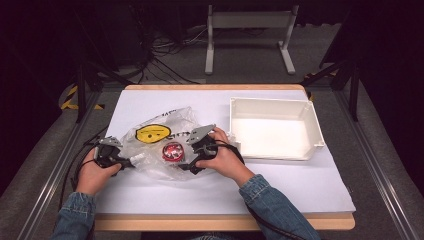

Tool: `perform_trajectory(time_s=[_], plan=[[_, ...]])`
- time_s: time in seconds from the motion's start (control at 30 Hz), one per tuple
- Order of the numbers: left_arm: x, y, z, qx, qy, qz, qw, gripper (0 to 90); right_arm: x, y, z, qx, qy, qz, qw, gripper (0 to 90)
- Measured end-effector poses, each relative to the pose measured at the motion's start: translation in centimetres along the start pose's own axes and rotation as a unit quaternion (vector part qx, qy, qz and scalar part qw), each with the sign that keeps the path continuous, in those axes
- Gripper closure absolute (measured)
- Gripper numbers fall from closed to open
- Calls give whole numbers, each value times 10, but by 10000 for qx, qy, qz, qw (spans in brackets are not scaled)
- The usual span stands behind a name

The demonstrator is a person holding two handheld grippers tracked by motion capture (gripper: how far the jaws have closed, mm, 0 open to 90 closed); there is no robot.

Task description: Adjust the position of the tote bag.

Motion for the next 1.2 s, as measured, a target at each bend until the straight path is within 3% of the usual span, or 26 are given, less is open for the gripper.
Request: perform_trajectory(time_s=[0.2, 0.5, 0.8, 1.03, 1.17, 1.2], plan=[[1, 1, -1, -109, 79, -10, 9999, 900, 2, -4, 4, 53, -50, -131, 9999, 44], [-13, -6, -6, -130, -57, -317, 9994, 900, 5, -15, 2, 140, 9, -474, 9988, 56], [-16, -5, -6, -185, -62, -202, 9996, 900, -15, -6, -7, 9, -199, -188, 9996, 85], [-23, -3, -4, -155, -46, -41, 9999, 863, -28, 9, -21, -140, -234, 38, 9996, 100], [-30, 0, -3, -155, 12, 144, 9998, 820, -33, 18, -30, -170, -344, 179, 9991, 129], [-34, 1, -3, -138, 37, 290, 9995, 816, -35, 22, -33, -194, -372, 221, 9989, 146]])
Point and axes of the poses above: each handheld gripper's, and its own axes: x roughly forward along the jaws, y roughly out of its top, z roughly to its right, the point moved 1 cm from there along x, roughly forward along the jaws, and after that the axes turned 13 degrees about y, right-handed, at the moved point
